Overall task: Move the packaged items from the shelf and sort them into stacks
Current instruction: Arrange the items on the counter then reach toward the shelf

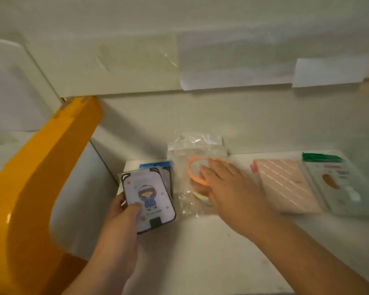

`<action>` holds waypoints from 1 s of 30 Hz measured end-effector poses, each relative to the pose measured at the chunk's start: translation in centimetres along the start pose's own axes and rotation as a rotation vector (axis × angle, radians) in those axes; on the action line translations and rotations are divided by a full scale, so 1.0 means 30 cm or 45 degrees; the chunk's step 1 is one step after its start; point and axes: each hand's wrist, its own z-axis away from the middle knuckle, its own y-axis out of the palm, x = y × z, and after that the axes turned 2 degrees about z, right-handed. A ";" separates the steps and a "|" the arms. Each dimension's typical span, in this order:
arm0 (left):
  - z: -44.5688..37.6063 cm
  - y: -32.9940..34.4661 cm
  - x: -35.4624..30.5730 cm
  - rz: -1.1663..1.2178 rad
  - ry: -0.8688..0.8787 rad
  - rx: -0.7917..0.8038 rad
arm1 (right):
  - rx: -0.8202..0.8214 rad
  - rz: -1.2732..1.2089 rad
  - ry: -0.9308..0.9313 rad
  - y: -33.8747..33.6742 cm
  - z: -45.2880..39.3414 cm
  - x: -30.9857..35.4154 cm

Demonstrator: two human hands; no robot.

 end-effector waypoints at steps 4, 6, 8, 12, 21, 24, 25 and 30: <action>-0.046 0.011 -0.009 -0.214 0.080 -0.061 | 0.153 -0.176 -0.178 0.048 -0.012 -0.018; -0.070 0.023 -0.020 -0.270 0.105 -0.088 | 0.157 -0.149 -0.191 0.067 -0.014 -0.022; -0.095 0.039 -0.030 -0.305 0.112 -0.116 | 0.165 -0.128 -0.209 0.084 -0.016 -0.030; -0.114 0.085 -0.044 -0.490 0.244 -0.101 | 0.136 -0.103 -0.216 0.101 -0.015 -0.047; -0.165 0.058 0.003 -1.001 0.551 -0.124 | 0.118 -0.120 -0.252 0.101 0.002 -0.088; -0.167 0.044 0.021 -1.194 0.585 -0.165 | 0.107 -0.149 -0.258 0.100 0.005 -0.091; -0.170 0.038 0.026 -1.211 0.577 -0.161 | 0.108 -0.152 -0.263 0.099 0.005 -0.093; -0.140 0.046 0.028 -1.154 0.592 -0.154 | 0.098 -0.185 -0.292 0.101 0.008 -0.104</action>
